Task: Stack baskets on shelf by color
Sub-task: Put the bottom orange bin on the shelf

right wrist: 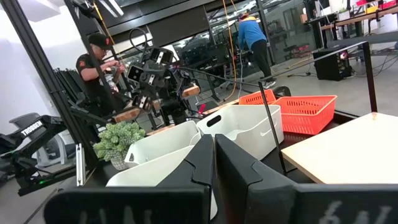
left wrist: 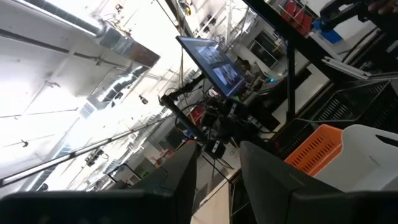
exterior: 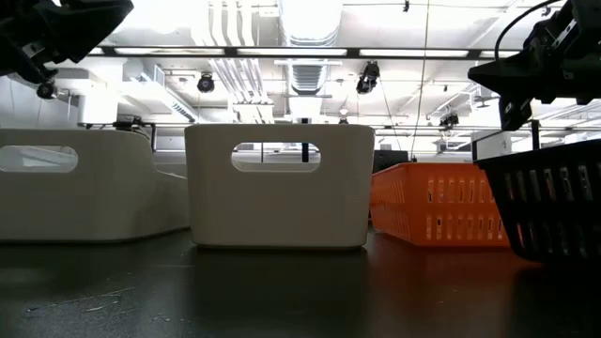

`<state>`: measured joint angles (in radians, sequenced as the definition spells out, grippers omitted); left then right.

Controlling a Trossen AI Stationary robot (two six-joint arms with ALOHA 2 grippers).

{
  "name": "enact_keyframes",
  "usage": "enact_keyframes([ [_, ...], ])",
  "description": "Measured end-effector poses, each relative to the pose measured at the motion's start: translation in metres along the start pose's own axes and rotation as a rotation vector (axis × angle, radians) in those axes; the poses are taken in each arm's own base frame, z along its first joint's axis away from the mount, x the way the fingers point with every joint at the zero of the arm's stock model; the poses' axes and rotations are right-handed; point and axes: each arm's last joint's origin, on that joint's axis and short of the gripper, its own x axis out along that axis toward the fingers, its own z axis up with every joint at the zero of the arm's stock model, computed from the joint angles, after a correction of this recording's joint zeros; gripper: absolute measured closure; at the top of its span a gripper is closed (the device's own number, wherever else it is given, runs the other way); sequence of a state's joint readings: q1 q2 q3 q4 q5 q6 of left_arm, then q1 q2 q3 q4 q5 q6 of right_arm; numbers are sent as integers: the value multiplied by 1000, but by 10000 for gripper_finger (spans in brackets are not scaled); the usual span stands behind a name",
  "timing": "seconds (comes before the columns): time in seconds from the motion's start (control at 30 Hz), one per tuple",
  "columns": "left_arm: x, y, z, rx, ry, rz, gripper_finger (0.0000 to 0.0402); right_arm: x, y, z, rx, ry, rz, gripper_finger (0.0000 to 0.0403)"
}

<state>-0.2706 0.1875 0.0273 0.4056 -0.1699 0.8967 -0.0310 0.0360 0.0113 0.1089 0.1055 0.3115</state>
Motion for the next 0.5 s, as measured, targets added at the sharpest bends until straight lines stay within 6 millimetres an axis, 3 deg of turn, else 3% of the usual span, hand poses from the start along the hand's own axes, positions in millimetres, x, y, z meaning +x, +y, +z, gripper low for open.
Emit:
enact_keyframes([
  [0.33, 0, 0, 0, 0, -1, 1, 293, 0, -1, 1, -93, -23, -55, 394],
  [0.5, 0, 0, 0, 0, -1, 1, 293, -1, -1, 9, -29, -118, -95, 394],
])
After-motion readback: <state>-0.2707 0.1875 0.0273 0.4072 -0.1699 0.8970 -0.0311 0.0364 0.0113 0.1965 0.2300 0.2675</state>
